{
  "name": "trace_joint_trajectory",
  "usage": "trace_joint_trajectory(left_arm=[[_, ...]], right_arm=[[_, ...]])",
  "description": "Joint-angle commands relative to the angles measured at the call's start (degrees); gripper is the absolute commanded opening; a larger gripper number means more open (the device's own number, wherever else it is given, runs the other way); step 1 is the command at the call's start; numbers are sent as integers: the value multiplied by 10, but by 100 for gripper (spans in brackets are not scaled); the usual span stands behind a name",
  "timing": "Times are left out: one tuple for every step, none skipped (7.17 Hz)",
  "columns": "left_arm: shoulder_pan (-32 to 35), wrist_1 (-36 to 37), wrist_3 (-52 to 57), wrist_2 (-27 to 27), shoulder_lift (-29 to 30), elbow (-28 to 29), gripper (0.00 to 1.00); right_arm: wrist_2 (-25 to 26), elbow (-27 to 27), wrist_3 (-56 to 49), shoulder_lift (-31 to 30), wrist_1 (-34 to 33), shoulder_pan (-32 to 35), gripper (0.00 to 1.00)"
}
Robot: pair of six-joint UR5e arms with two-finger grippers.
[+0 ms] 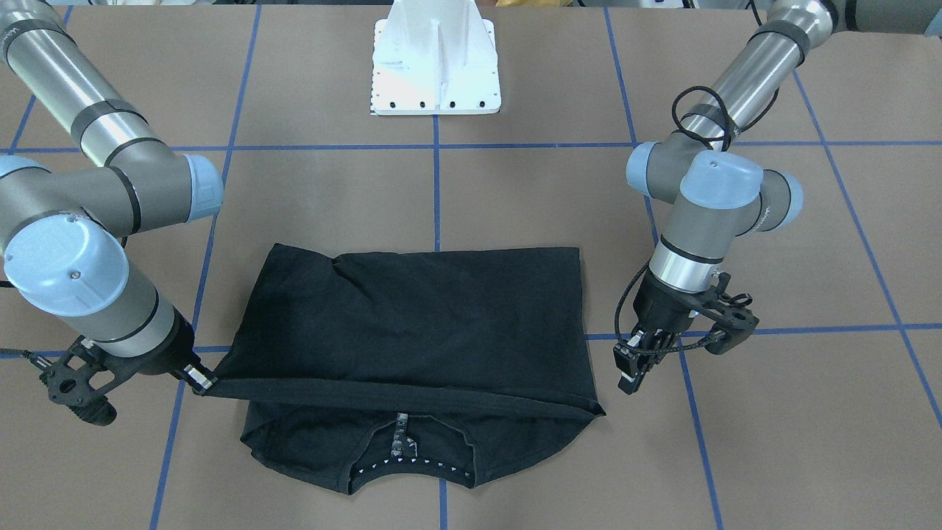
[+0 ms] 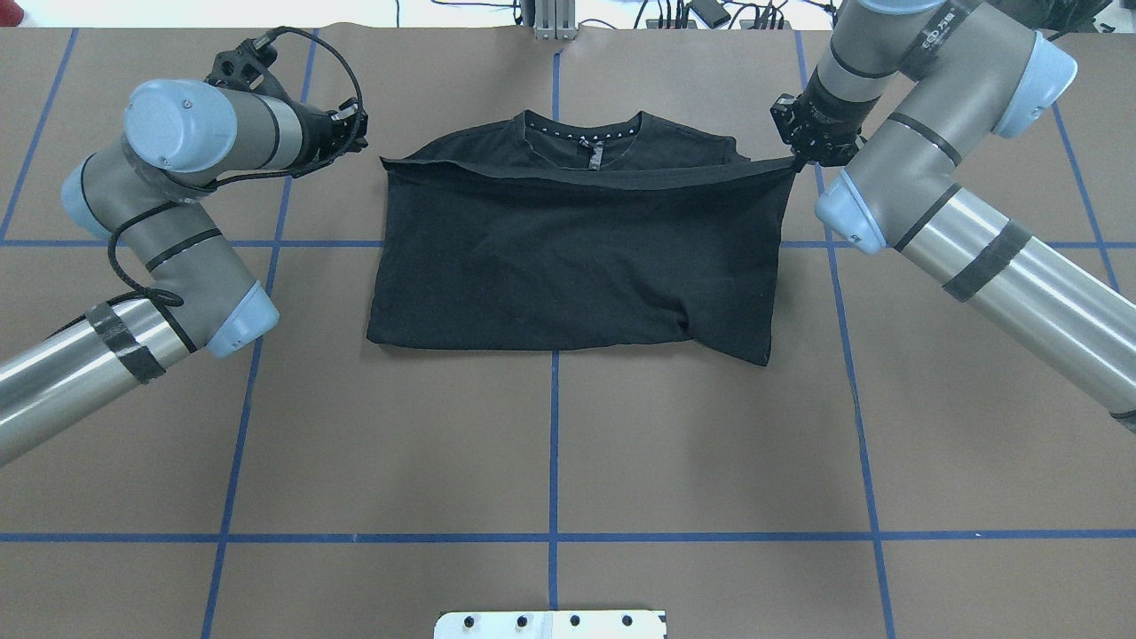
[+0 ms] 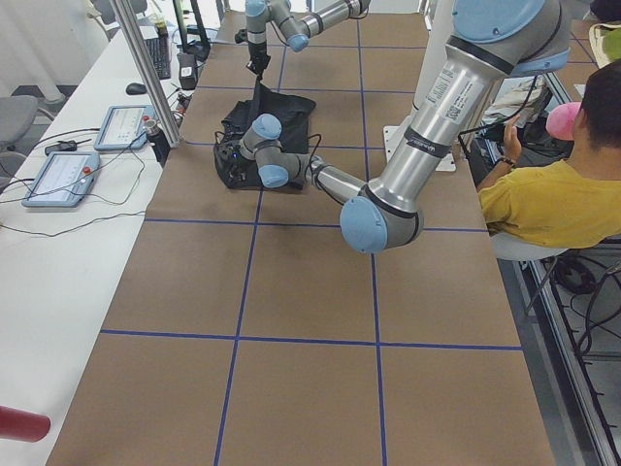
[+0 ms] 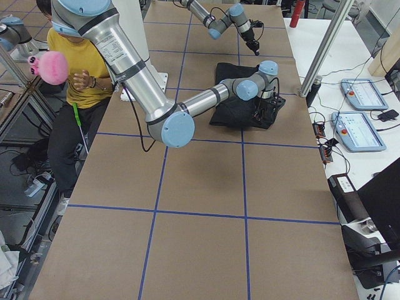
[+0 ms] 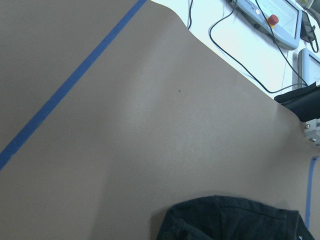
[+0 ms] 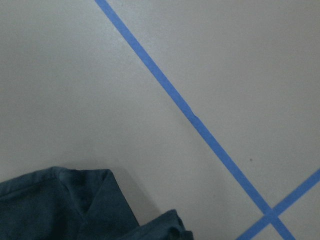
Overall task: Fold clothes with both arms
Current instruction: 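Lower the hem near the collar and open both grippers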
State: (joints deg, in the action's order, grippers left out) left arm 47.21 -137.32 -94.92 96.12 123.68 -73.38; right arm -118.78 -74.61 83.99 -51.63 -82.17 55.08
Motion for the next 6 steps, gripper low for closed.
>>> trace_joint_trajectory(left_arm=[[5, -48, 2, -24, 24, 80, 57], [12, -50, 0, -23, 28, 79, 73], [14, -51, 1, -21, 31, 76, 87], [14, -48, 1, -17, 31, 64, 90], [15, -43, -1, -17, 31, 49, 98], [14, -42, -2, -18, 28, 39, 99]], right_arm=[[21, 73, 5, 54, 49, -1, 99], [21, 76, 6, 66, 50, -1, 100], [17, 70, 6, 66, 52, 3, 100], [16, 21, 19, 41, 48, 3, 100], [17, -72, 85, -39, 54, -9, 100], [22, -154, 143, -114, 77, -31, 100]])
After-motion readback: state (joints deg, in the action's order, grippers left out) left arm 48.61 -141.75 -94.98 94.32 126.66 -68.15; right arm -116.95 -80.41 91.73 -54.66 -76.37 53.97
